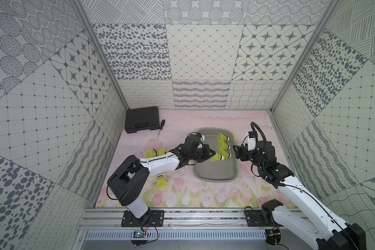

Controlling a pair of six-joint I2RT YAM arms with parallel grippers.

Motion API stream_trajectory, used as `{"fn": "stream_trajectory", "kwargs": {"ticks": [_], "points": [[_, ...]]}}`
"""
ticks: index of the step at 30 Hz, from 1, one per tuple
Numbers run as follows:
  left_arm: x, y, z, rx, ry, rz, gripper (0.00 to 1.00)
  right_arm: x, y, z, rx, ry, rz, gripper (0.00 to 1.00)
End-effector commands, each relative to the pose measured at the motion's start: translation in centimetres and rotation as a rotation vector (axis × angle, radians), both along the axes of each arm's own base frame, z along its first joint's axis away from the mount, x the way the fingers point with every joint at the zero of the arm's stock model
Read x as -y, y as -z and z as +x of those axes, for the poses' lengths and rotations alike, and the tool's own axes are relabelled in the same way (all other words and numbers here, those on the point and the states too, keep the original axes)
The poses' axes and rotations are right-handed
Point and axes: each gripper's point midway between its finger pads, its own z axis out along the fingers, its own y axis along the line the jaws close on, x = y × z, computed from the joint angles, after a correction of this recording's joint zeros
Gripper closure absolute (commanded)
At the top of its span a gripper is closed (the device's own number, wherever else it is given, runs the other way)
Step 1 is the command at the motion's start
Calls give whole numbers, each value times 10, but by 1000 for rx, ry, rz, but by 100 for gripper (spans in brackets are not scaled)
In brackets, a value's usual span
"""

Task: Put the shuttlecocks into the storage box
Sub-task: Pick up the shuttlecock at the center of the board, then place the shuttlecock in the storage box.

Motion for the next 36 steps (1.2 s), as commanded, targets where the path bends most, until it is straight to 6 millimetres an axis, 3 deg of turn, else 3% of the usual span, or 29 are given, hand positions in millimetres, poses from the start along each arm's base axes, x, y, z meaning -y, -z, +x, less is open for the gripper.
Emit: {"fn": "stream_trajectory", "kwargs": {"ticks": [1,11,23,36], "points": [[22,-11,-1,4,-28,-81,100,2,-5,0,25,10,16,21],[40,10,-15,-39,-30,-63,100,5,3,-1,4,17,22,20],[47,33,-12,-83,-52,-61,100,5,6,-2,-3,16,25,19],[55,43,-11,-100,-47,-66,100,7,8,-2,-7,19,19,19]]}}
